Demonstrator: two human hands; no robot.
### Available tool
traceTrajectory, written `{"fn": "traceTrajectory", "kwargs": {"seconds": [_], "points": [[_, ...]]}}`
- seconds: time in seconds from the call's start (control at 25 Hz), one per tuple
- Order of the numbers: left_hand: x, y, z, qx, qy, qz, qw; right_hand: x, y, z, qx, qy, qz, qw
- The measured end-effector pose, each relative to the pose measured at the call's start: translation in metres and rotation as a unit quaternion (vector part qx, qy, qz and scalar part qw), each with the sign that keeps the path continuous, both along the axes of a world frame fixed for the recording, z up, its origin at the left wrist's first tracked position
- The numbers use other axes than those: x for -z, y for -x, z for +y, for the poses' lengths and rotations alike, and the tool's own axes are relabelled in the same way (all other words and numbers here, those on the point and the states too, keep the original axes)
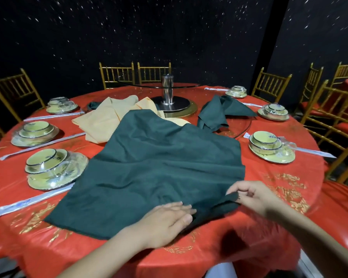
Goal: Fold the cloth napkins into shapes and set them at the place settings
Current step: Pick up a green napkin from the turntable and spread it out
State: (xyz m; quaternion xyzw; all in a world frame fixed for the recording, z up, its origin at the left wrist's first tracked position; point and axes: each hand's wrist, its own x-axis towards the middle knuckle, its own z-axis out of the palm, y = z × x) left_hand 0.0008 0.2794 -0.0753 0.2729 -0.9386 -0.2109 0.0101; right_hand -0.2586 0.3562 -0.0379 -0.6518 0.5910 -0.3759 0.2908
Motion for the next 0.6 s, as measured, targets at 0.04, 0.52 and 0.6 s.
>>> {"fn": "traceTrajectory", "kwargs": {"seconds": [0.04,0.52,0.6], "points": [[-0.004,-0.003,0.007,-0.002,-0.049,0.031,0.998,-0.009,0.004,-0.002,-0.012,0.006,-0.006,1.0],[-0.028,-0.108,-0.031,-0.281,-0.022,0.22,0.934,-0.068,-0.017,-0.136,0.106,0.137,0.08,0.982],[-0.023,-0.122,-0.052,-0.32,0.027,0.204,0.925,-0.065,-0.029,-0.178,0.14,0.159,0.099,0.972]]}}
